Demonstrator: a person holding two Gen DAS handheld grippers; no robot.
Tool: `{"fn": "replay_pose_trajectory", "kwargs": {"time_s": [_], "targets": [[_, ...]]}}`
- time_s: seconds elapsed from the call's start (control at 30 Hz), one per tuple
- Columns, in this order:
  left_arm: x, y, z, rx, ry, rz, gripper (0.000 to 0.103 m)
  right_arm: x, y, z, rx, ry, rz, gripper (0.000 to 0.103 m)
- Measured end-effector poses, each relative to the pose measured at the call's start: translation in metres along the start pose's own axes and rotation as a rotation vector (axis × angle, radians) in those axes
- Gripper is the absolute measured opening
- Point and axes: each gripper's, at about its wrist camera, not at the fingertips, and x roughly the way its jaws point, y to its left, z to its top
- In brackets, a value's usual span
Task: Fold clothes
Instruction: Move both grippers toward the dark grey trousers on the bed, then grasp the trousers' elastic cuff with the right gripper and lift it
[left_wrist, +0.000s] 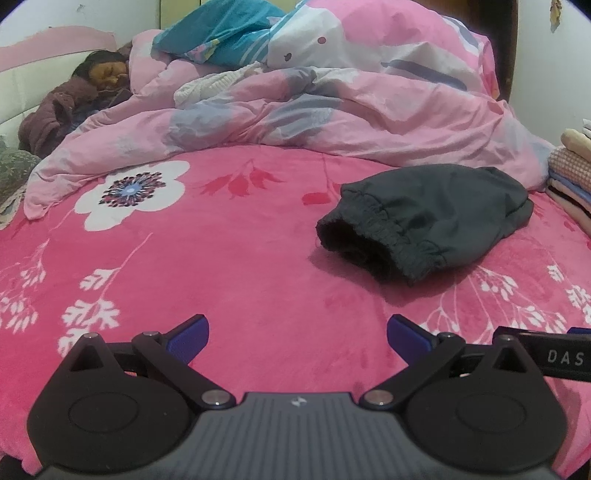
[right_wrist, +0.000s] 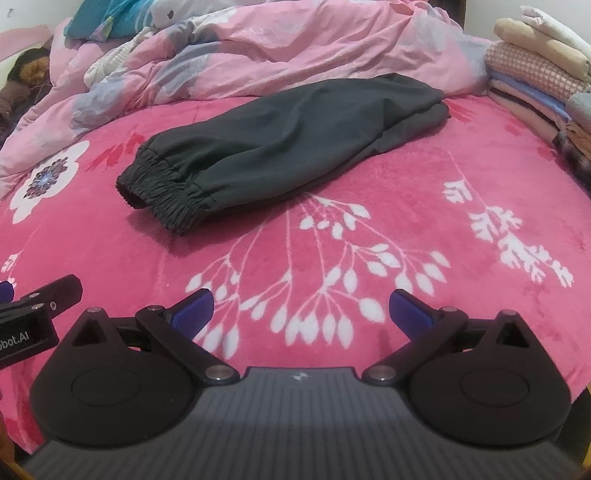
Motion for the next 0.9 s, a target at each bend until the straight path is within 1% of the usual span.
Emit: {"fn": "replay_pose_trajectory", "kwargs": {"time_s": [0.13, 0.27, 0.33, 0.4, 0.57, 0.67, 0.77, 0.83, 0.87, 0.9], "targets": [[0.009, -0.002, 0.001, 0.002, 0.0, -0.03, 0.103, 0.007, -0.003, 0.002, -0.003, -0.013, 0.01, 0.102], [0.022, -0.004, 0.0, 0.015, -0.005, -0.052, 0.103, 0.016, -0.009, 0.004, -0.015, -0.043, 0.048, 0.102], [0.03, -0.003, 0.002, 0.02, -0.007, -0.06, 0.103, 0.019, -0.01, 0.005, -0.037, -0.074, 0.085, 0.102], [0.038, 0.001, 0.004, 0.007, -0.011, -0.065, 0.103, 0.021, -0.008, 0.008, -0.088, -0.125, 0.119, 0.102], [0.05, 0.028, 0.007, -0.109, -0.025, -0.05, 0.103, 0.032, 0.005, 0.02, -0.237, -0.233, 0.186, 0.102], [0.057, 0.045, 0.009, -0.179, -0.034, -0.042, 0.102, 0.047, 0.022, 0.034, -0.311, -0.272, 0.255, 0.102], [0.064, 0.061, 0.012, -0.248, -0.042, -0.033, 0.096, 0.063, 0.049, 0.042, -0.395, -0.299, 0.318, 0.102], [0.069, 0.072, 0.013, -0.293, -0.047, -0.028, 0.09, 0.076, 0.069, 0.043, -0.465, -0.308, 0.329, 0.1], [0.069, 0.074, 0.011, -0.3, -0.036, -0.036, 0.089, 0.082, 0.078, 0.043, -0.5, -0.31, 0.326, 0.1], [0.07, 0.076, 0.009, -0.306, -0.026, -0.044, 0.086, 0.089, 0.085, 0.043, -0.528, -0.307, 0.307, 0.093]]}}
